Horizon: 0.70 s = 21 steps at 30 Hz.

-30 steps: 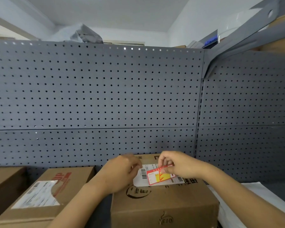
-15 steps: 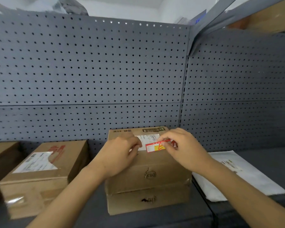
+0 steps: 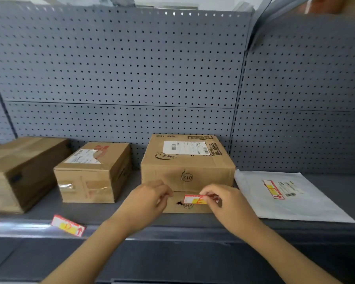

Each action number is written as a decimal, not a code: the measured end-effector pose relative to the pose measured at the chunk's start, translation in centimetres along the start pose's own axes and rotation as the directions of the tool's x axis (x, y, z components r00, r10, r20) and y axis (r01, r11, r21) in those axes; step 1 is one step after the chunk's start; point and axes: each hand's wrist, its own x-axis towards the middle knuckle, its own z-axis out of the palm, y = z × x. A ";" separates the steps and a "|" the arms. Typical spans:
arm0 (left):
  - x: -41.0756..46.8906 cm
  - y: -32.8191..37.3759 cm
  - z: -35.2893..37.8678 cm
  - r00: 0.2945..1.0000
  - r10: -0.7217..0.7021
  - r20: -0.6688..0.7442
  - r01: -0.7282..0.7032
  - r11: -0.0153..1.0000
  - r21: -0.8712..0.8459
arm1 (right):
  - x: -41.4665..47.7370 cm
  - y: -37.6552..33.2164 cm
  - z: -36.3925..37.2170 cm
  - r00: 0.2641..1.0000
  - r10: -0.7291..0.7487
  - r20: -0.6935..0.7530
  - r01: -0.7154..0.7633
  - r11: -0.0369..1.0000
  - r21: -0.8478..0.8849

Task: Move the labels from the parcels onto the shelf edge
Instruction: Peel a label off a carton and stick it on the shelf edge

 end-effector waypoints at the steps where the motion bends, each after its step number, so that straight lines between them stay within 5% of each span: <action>1: -0.7 -0.2 0.7 1.000 -0.016 0.026 0.016 1.000 0.007 | -0.4 0.4 0.8 0.999 0.034 0.038 -0.035 0.999 0.025; 9: -3.8 -2.0 6.8 0.968 -0.008 0.250 -0.024 0.991 0.128 | -2.2 2.3 5.6 0.958 0.211 0.192 -0.228 0.971 0.073; 16: -4.5 -2.3 8.4 0.939 0.058 0.340 -0.134 0.970 0.205 | -1.9 2.7 7.5 0.964 0.232 0.131 -0.242 0.968 0.065; 21: -5.4 -2.2 8.8 0.945 -0.020 0.326 -0.046 0.980 0.191 | -1.4 1.9 7.9 0.971 0.213 0.111 -0.225 0.969 0.106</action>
